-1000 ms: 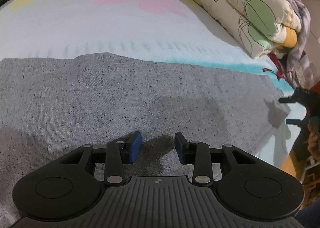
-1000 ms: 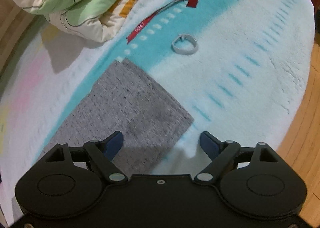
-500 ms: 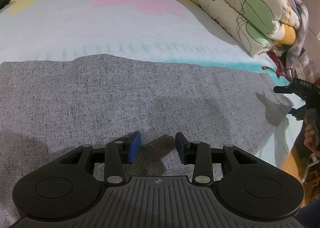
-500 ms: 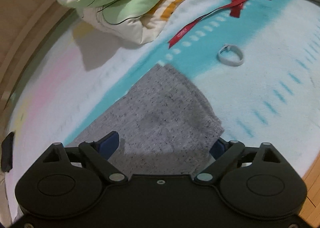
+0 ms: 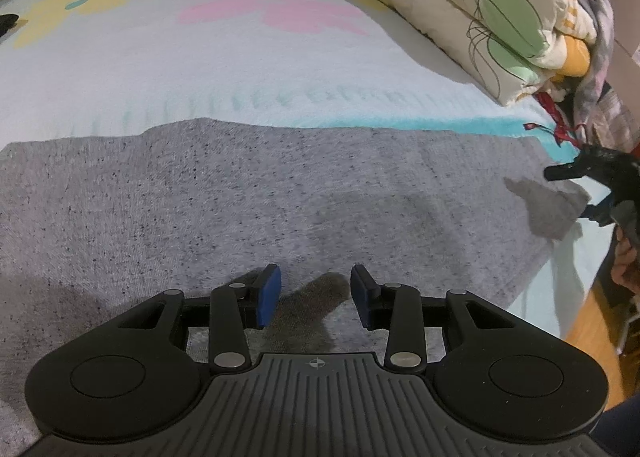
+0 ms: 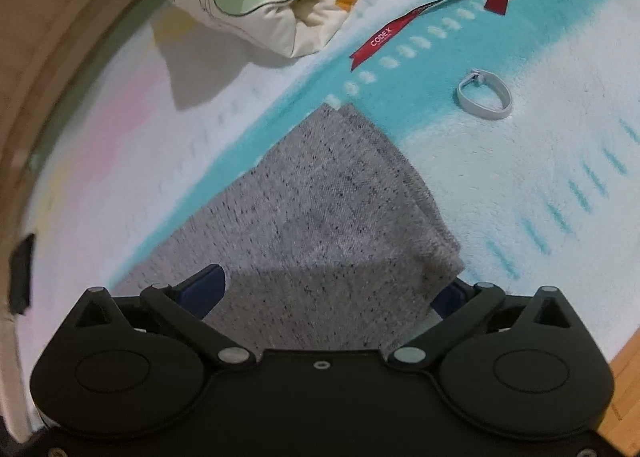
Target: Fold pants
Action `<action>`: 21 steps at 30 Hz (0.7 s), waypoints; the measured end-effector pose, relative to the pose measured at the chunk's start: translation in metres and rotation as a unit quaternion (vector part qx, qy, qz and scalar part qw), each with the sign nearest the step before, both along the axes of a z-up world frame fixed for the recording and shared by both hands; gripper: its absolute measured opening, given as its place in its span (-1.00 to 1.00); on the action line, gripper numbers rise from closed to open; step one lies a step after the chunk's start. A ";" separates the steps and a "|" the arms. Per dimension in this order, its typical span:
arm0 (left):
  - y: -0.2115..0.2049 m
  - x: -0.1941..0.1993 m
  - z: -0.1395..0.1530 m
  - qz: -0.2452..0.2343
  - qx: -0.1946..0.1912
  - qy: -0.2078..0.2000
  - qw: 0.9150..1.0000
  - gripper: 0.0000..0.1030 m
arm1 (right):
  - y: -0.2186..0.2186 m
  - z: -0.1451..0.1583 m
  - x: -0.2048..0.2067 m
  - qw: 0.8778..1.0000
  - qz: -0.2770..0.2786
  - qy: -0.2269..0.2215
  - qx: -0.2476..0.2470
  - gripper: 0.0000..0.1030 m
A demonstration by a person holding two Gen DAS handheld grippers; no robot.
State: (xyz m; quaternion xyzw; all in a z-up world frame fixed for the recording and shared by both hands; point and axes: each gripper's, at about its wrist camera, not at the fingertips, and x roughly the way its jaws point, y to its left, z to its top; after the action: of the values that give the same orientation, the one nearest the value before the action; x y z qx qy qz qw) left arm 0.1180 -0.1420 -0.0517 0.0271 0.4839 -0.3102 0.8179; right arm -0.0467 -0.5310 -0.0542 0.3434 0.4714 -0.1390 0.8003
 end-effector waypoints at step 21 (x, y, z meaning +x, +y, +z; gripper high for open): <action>-0.133 -0.037 -0.018 -0.116 0.077 -0.025 0.990 -0.28 | 0.036 0.065 -0.004 0.996 0.005 -0.030 -0.085 -0.51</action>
State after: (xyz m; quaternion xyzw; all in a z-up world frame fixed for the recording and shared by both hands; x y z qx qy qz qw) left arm 0.0815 -0.2746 -0.0693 0.1536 0.4794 -0.3642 0.7835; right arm -0.0507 -0.4948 0.0107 0.2757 0.4356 -0.1640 0.8410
